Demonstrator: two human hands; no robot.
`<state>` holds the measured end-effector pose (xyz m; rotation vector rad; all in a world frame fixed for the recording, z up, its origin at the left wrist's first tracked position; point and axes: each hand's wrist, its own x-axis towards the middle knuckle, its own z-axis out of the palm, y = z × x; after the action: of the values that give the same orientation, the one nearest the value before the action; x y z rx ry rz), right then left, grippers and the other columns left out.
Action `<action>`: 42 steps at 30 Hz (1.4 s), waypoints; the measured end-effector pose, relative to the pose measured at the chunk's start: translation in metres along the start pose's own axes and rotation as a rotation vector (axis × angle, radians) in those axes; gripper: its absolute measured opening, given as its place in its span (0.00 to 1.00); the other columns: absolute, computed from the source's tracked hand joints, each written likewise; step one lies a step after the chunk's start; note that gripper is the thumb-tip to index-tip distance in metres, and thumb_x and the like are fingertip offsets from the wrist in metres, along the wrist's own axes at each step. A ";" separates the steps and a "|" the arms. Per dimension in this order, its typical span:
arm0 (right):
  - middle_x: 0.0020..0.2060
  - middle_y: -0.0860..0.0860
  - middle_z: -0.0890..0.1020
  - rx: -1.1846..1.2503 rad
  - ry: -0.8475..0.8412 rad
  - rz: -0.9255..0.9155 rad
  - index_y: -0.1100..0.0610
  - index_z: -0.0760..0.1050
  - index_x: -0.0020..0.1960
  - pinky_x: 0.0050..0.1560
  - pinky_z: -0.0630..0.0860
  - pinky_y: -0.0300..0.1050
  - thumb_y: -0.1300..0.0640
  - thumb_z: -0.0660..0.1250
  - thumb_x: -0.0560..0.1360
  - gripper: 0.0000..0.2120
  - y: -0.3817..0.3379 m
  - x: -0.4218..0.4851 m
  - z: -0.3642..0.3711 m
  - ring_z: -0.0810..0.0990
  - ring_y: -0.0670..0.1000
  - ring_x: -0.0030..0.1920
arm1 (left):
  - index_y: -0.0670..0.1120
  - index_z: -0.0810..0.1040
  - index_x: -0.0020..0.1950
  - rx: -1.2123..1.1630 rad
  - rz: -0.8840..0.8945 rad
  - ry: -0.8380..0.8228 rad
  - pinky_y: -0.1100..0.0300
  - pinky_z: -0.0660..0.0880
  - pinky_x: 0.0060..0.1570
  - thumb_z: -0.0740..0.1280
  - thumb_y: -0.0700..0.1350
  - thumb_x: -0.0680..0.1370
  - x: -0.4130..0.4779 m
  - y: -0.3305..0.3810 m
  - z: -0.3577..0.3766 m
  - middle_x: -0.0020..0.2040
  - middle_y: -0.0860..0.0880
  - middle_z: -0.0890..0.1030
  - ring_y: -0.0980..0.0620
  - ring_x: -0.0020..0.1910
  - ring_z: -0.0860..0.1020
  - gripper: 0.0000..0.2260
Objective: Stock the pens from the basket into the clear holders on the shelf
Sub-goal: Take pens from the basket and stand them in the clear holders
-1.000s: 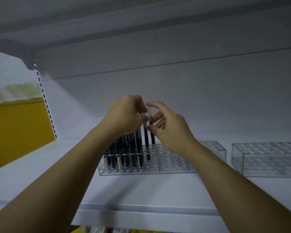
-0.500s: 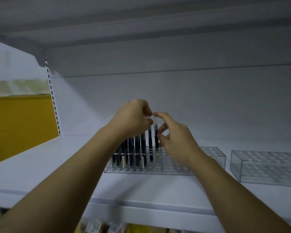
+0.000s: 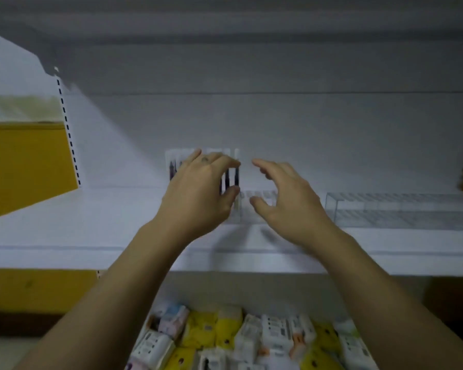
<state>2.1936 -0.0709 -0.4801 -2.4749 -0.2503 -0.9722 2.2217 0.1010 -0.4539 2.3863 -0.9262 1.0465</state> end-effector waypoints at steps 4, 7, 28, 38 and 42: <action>0.51 0.44 0.73 -0.038 0.068 -0.010 0.48 0.73 0.56 0.55 0.75 0.48 0.51 0.70 0.74 0.12 -0.004 -0.055 -0.006 0.75 0.46 0.51 | 0.49 0.77 0.62 -0.093 0.025 0.040 0.56 0.69 0.60 0.69 0.48 0.76 -0.053 0.017 0.022 0.57 0.51 0.79 0.49 0.57 0.76 0.15; 0.45 0.44 0.74 -0.051 0.092 0.013 0.49 0.73 0.48 0.46 0.75 0.45 0.53 0.72 0.72 0.08 -0.001 -0.095 -0.004 0.74 0.46 0.44 | 0.48 0.79 0.57 -0.113 0.037 0.060 0.57 0.69 0.54 0.67 0.48 0.76 -0.090 0.027 0.044 0.54 0.50 0.80 0.48 0.54 0.76 0.11; 0.61 0.48 0.72 -0.123 -0.558 0.492 0.49 0.71 0.65 0.53 0.73 0.45 0.50 0.67 0.76 0.18 0.112 -0.313 0.099 0.75 0.51 0.58 | 0.52 0.73 0.65 -0.211 -0.239 -0.574 0.53 0.68 0.63 0.65 0.52 0.77 -0.267 0.089 0.210 0.64 0.51 0.75 0.49 0.64 0.71 0.16; 0.37 0.48 0.72 -0.049 -0.945 0.778 0.48 0.66 0.36 0.35 0.64 0.41 0.57 0.63 0.76 0.12 0.168 -0.415 0.158 0.72 0.51 0.40 | 0.49 0.75 0.62 -0.326 -0.449 -1.104 0.53 0.73 0.59 0.66 0.51 0.75 -0.366 0.100 0.289 0.60 0.48 0.78 0.46 0.60 0.75 0.16; 0.34 0.50 0.71 -0.051 -1.066 0.826 0.53 0.67 0.34 0.40 0.71 0.46 0.58 0.63 0.76 0.12 0.173 -0.441 0.177 0.74 0.54 0.39 | 0.45 0.78 0.56 -0.402 -0.565 -1.246 0.58 0.76 0.51 0.64 0.47 0.78 -0.414 0.096 0.302 0.54 0.46 0.81 0.47 0.52 0.78 0.10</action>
<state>2.0332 -0.1360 -0.9551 -2.4994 0.4537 0.6950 2.0980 0.0366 -0.9563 2.5204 -0.5694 -0.8705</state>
